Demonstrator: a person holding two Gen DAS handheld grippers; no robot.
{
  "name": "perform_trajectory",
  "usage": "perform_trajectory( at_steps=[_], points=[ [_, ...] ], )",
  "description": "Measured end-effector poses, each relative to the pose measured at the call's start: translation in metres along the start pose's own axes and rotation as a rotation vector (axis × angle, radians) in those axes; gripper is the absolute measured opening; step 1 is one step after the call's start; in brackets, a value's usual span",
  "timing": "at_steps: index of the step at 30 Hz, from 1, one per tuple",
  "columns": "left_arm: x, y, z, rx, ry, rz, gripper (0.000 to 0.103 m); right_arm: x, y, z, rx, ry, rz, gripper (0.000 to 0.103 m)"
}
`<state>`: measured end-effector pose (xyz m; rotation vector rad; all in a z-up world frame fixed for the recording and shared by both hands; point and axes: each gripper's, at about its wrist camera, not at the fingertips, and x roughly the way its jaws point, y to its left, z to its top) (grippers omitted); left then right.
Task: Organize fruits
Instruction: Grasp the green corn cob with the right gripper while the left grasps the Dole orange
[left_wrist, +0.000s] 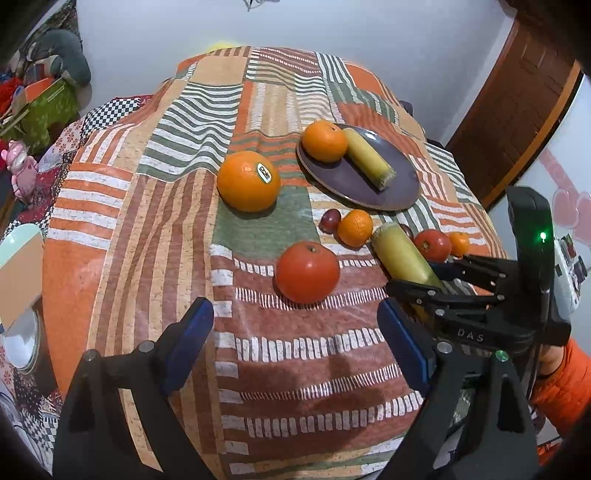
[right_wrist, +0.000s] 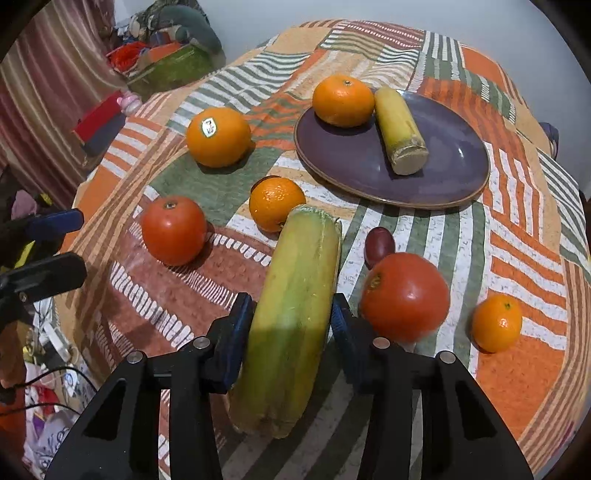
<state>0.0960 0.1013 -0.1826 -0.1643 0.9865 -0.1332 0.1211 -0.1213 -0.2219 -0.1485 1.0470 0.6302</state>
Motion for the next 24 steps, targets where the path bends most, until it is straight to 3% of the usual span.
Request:
perform_trajectory(
  at_steps=[5,12,24],
  points=[
    [0.0,0.005,0.009,0.003,-0.018,0.02,0.091,-0.014,-0.006,-0.002,0.013,-0.039,0.006,0.034],
    [0.016,0.018,0.035,-0.018,-0.018,0.042,0.091,-0.045,-0.017,0.007,0.042,-0.122,0.029,0.034],
    [0.066,0.028,0.086,-0.012,0.006,0.11,0.091,-0.067,-0.053,0.04,0.088,-0.229,-0.023,0.034]
  ],
)
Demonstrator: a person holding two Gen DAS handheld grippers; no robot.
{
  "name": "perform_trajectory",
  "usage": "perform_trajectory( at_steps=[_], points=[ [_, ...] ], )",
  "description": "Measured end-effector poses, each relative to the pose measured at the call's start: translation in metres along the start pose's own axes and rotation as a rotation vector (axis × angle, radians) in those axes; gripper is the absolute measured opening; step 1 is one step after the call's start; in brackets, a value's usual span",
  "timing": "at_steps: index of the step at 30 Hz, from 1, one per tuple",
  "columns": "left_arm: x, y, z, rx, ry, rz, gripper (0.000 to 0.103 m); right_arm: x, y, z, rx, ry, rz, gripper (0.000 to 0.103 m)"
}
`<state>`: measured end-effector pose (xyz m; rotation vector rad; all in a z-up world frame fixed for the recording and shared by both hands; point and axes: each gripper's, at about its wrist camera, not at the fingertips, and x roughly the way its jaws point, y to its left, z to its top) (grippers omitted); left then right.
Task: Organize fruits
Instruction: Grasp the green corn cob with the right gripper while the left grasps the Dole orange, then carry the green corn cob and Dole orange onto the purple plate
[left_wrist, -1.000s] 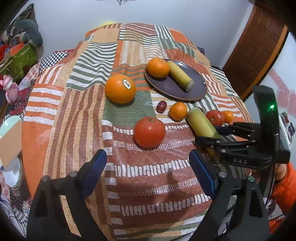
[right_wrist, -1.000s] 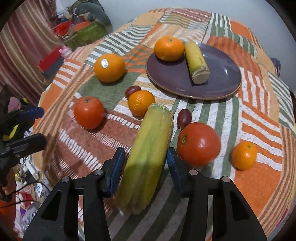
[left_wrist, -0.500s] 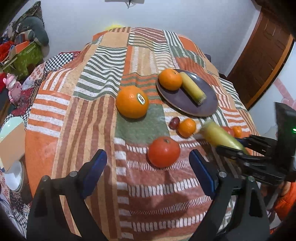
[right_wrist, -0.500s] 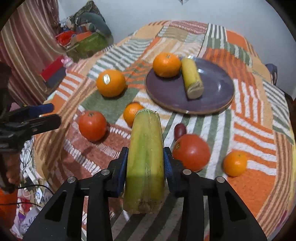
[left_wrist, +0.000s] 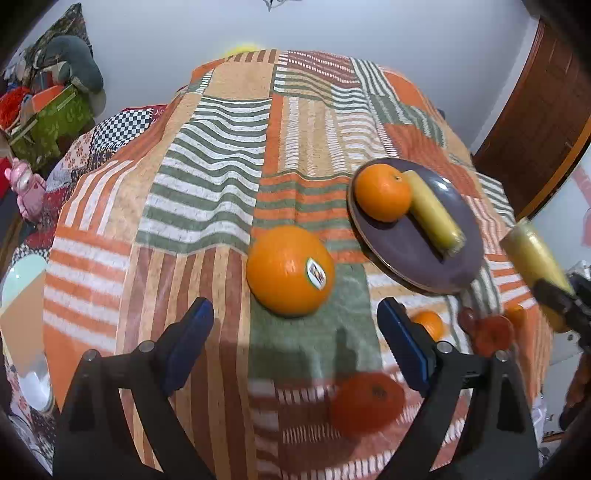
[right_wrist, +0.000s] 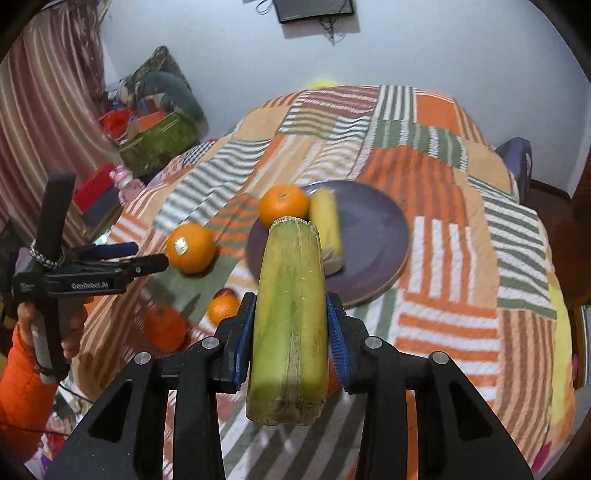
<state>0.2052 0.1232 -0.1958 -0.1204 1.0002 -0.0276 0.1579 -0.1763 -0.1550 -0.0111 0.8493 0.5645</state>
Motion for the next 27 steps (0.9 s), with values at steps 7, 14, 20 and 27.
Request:
perform_trajectory(
  at_steps=[7,14,20,27],
  points=[
    [0.041,-0.003,0.015,0.033,0.059,0.05,0.08,0.007,-0.029,0.015,0.041,-0.018,-0.026,0.034],
    [0.058,-0.007,0.022,0.053,0.049,0.066,0.069,0.018,-0.05,0.021,0.061,-0.011,-0.041,0.034],
    [0.057,-0.009,0.024,0.047,0.053,0.055,0.068,0.024,-0.06,0.024,0.069,-0.008,-0.042,0.034],
    [0.048,-0.023,0.028,0.057,0.045,0.017,0.068,0.027,-0.066,0.031,0.058,-0.016,-0.04,0.034]
  ],
)
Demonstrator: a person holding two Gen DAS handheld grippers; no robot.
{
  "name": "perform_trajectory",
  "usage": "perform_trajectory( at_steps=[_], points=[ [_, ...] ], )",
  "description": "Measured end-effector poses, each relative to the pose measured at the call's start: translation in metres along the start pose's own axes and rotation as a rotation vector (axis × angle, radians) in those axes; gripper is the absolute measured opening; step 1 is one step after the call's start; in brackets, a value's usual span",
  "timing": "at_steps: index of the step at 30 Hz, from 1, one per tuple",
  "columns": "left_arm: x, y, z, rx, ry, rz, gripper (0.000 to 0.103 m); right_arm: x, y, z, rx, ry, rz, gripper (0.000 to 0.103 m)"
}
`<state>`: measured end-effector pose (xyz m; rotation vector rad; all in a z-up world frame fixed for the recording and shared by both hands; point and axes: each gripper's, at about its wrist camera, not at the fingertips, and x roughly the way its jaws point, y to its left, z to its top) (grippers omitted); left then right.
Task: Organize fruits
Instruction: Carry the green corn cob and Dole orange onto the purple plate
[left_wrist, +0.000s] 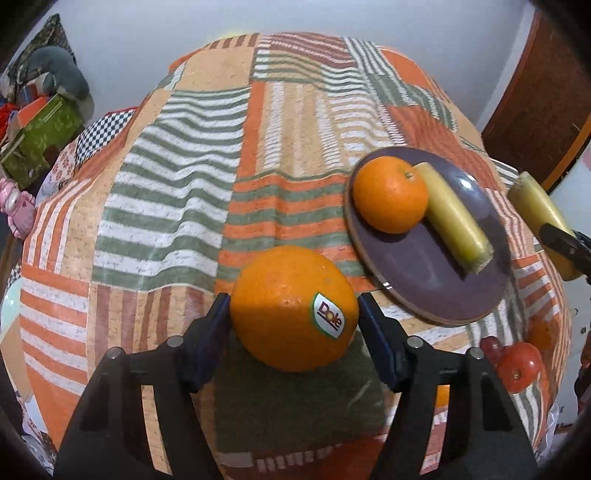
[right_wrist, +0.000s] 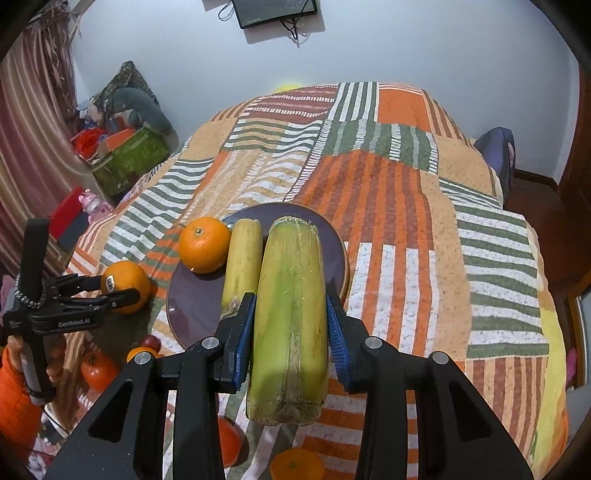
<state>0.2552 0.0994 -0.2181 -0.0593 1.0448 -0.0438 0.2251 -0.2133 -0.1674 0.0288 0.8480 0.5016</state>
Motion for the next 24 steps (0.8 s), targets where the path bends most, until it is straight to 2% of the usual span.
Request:
perform_trajectory(
  at_steps=[12,24],
  points=[
    [-0.018,-0.047,0.019,0.08,-0.042,-0.079,0.068,0.007,-0.001,0.013,-0.02,-0.015,0.002,0.034],
    [0.0,-0.077,0.027,0.133,-0.002,-0.111,0.068,0.034,0.007,0.024,-0.056,0.009,0.016,0.034]
  ],
)
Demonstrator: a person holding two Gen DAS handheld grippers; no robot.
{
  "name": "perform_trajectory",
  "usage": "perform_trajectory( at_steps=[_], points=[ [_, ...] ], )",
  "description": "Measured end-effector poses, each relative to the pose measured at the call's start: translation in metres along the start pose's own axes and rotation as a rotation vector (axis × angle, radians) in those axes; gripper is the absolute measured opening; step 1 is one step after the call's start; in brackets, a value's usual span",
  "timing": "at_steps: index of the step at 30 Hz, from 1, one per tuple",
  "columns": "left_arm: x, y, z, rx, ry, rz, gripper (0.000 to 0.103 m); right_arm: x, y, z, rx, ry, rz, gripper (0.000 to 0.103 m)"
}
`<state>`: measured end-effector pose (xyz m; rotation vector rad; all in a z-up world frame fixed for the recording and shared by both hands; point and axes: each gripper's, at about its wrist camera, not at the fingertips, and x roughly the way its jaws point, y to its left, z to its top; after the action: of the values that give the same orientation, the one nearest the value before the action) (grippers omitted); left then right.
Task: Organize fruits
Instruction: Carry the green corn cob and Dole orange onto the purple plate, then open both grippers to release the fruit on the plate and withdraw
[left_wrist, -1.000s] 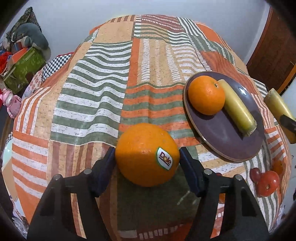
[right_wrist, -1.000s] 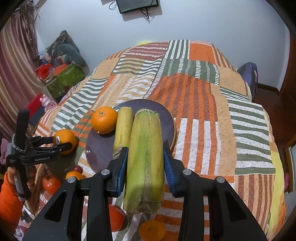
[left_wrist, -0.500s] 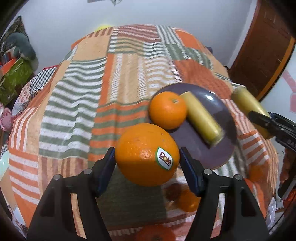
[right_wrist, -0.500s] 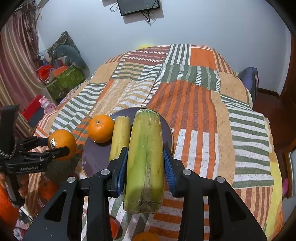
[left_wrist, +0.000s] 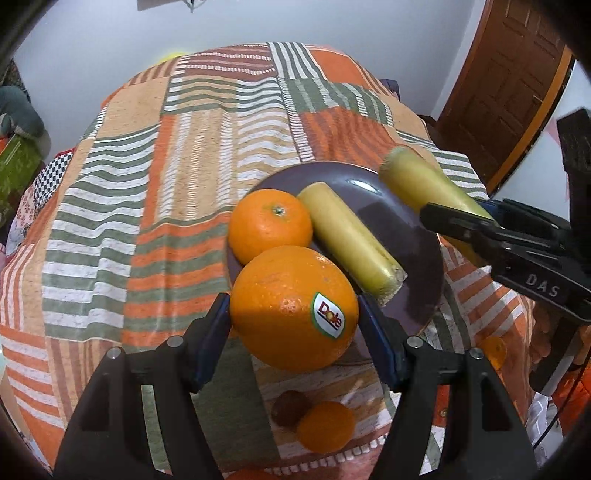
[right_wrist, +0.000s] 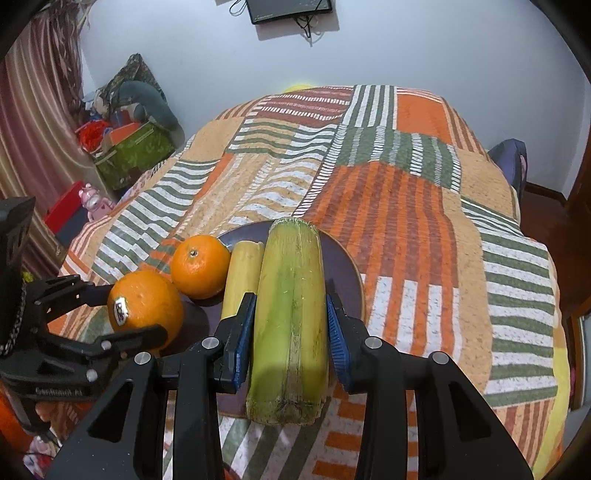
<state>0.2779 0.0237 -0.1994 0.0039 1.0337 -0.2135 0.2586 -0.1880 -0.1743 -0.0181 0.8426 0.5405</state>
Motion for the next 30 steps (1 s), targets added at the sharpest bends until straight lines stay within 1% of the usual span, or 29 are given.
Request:
perform_trajectory(
  at_steps=[7,11,17,20,25,30],
  points=[
    [0.016,-0.009,0.004,0.015,0.02,-0.014,0.068,0.023,0.004,0.002,-0.033,0.05,-0.008,0.034],
    [0.019,-0.012,0.005,0.028,0.014,-0.017,0.068,0.033,0.005,0.0,-0.046,0.079,-0.006,0.034],
    [0.024,-0.014,0.004,0.044,0.034,-0.02,0.068,0.04,0.007,0.0,-0.057,0.099,-0.011,0.034],
    [0.027,-0.011,0.005,0.032,0.051,-0.027,0.068,0.043,0.009,0.001,-0.069,0.105,-0.022,0.034],
    [0.028,-0.013,0.005,0.035,0.053,-0.018,0.068,0.048,0.006,0.003,-0.065,0.13,-0.022,0.034],
    [0.028,-0.013,0.005,0.025,0.054,-0.012,0.069,0.049,0.007,0.002,-0.073,0.134,-0.024,0.034]
  ],
)
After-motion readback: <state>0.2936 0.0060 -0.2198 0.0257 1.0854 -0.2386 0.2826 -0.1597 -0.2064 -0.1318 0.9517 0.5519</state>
